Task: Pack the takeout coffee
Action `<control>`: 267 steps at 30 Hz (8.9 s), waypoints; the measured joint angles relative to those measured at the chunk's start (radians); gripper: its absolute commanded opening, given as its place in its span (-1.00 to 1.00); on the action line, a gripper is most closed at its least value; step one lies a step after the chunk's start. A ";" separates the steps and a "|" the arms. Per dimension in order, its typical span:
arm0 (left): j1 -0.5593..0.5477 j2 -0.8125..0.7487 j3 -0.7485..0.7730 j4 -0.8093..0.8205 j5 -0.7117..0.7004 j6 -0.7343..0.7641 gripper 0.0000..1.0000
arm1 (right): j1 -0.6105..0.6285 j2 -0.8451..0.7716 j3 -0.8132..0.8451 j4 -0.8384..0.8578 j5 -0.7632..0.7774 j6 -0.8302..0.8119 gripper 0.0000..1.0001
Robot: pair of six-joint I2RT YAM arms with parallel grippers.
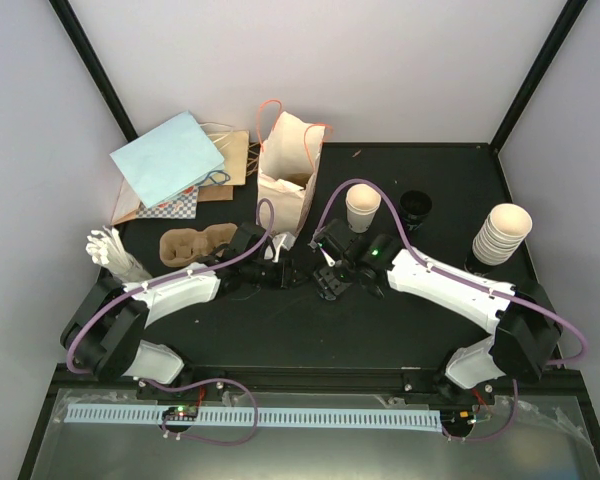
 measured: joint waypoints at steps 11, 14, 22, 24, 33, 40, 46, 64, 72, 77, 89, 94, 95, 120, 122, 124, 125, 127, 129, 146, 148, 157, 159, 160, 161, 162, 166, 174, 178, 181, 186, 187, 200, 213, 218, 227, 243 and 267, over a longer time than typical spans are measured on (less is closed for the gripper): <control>-0.008 0.000 0.000 0.001 0.000 -0.008 -0.30 | 0.000 0.001 -0.002 0.002 0.004 0.000 0.46; -0.011 0.002 0.000 0.003 0.000 -0.010 -0.31 | 0.000 0.003 -0.003 0.002 0.005 0.000 0.46; -0.028 0.037 0.000 0.018 0.000 -0.019 -0.35 | 0.000 0.013 -0.006 0.006 0.012 0.000 0.46; -0.030 0.038 0.000 0.020 -0.001 -0.021 -0.40 | 0.000 0.013 -0.008 0.006 0.014 0.000 0.46; -0.031 0.038 0.000 0.019 -0.004 -0.024 -0.46 | 0.000 0.025 -0.008 0.021 0.017 0.000 0.46; -0.031 0.038 0.000 0.015 -0.011 -0.024 -0.49 | 0.000 0.033 -0.015 0.034 0.018 0.000 0.46; -0.031 0.038 0.000 0.015 -0.012 -0.024 -0.49 | 0.000 0.033 -0.016 0.034 0.024 0.000 0.46; -0.033 -0.030 0.000 0.002 -0.039 -0.023 -0.49 | 0.000 0.029 0.028 -0.019 0.028 0.000 0.46; -0.033 -0.034 0.000 -0.001 -0.047 -0.023 -0.49 | 0.004 0.004 0.018 -0.023 0.027 0.001 0.46; -0.033 -0.034 0.000 -0.001 -0.047 -0.023 -0.49 | 0.004 0.003 -0.003 -0.019 0.027 0.006 0.46; -0.033 -0.034 0.000 -0.001 -0.047 -0.023 -0.49 | 0.004 0.003 -0.023 0.017 0.023 0.008 0.46; -0.033 -0.034 0.000 -0.001 -0.047 -0.023 -0.50 | 0.004 0.004 -0.029 0.037 0.022 0.008 0.46; -0.033 -0.034 0.000 -0.001 -0.047 -0.023 -0.50 | 0.004 0.005 -0.031 0.038 0.023 0.008 0.46; -0.033 -0.034 0.000 -0.001 -0.049 -0.023 -0.50 | 0.004 0.020 -0.036 0.045 0.023 0.008 0.46; -0.033 -0.035 0.000 -0.001 -0.052 -0.023 -0.50 | 0.004 0.022 -0.036 0.046 0.023 0.008 0.46; -0.033 -0.035 0.000 -0.001 -0.054 -0.023 -0.50 | 0.004 0.022 -0.038 0.048 0.024 0.008 0.46; -0.033 -0.036 0.000 -0.001 -0.055 -0.023 -0.50 | 0.004 0.022 -0.038 0.049 0.024 0.008 0.46; -0.033 -0.036 0.000 -0.001 -0.058 -0.023 -0.50 | 0.004 0.022 -0.041 0.053 0.024 0.008 0.45; -0.033 -0.037 0.000 -0.001 -0.061 -0.023 -0.50 | 0.004 0.023 -0.045 0.060 0.025 0.008 0.46; -0.033 -0.050 0.000 0.000 -0.072 -0.024 -0.48 | 0.011 0.035 -0.053 0.091 0.049 0.016 0.45; -0.033 -0.050 0.000 0.000 -0.073 -0.024 -0.44 | 0.011 0.035 -0.054 0.093 0.050 0.016 0.45; -0.033 -0.041 0.000 0.014 -0.078 -0.026 -0.26 | 0.012 0.027 -0.079 0.132 0.047 0.018 0.43; -0.033 -0.031 0.000 0.023 -0.078 -0.027 -0.25 | 0.012 0.028 -0.079 0.136 0.046 0.019 0.43; -0.033 -0.026 0.000 0.024 -0.078 -0.027 -0.26 | 0.012 0.029 -0.079 0.137 0.046 0.019 0.43; -0.033 -0.020 0.000 0.026 -0.079 -0.027 -0.26 | 0.012 0.030 -0.079 0.138 0.045 0.019 0.43; -0.033 -0.014 0.000 0.030 -0.080 -0.027 -0.28 | 0.012 0.032 -0.079 0.141 0.043 0.019 0.43; -0.033 0.007 0.000 0.039 -0.083 -0.028 -0.38 | 0.012 0.032 -0.079 0.145 0.041 0.020 0.43; -0.024 0.037 0.003 0.064 -0.060 -0.029 -0.44 | 0.010 0.033 -0.080 0.145 0.040 0.024 0.43; -0.017 0.060 0.023 0.057 -0.046 -0.029 -0.49 | 0.006 0.033 -0.080 0.145 0.043 0.024 0.42; -0.003 0.082 0.037 0.053 -0.024 -0.035 -0.51 | 0.000 0.034 -0.080 0.146 0.043 0.024 0.42; 0.023 0.111 0.042 0.062 0.046 -0.057 -0.57 | -0.001 0.037 -0.080 0.149 0.042 0.023 0.42; 0.026 0.119 0.045 0.063 0.058 -0.060 -0.59 | -0.001 0.037 -0.080 0.149 0.041 0.023 0.42; 0.046 0.139 0.007 0.166 0.137 -0.132 -0.43 | -0.002 0.042 -0.074 0.140 0.038 0.023 0.42; 0.051 -0.173 0.047 -0.165 -0.058 -0.006 -0.12 | 0.017 0.039 -0.062 0.129 -0.047 -0.007 0.43; 0.075 -0.224 0.051 -0.229 -0.074 0.029 -0.12 | 0.044 0.040 -0.051 0.103 -0.082 -0.023 0.42; 0.080 -0.274 0.029 -0.285 -0.076 0.062 -0.14 | 0.150 0.040 -0.039 0.068 -0.108 -0.053 0.43; 0.081 -0.376 -0.227 -0.206 0.032 0.004 -0.22 | 0.230 0.056 -0.027 0.065 -0.056 -0.048 0.43; 0.087 -0.300 -0.233 -0.066 0.071 -0.042 -0.40 | 0.230 0.073 -0.024 0.072 -0.059 -0.044 0.43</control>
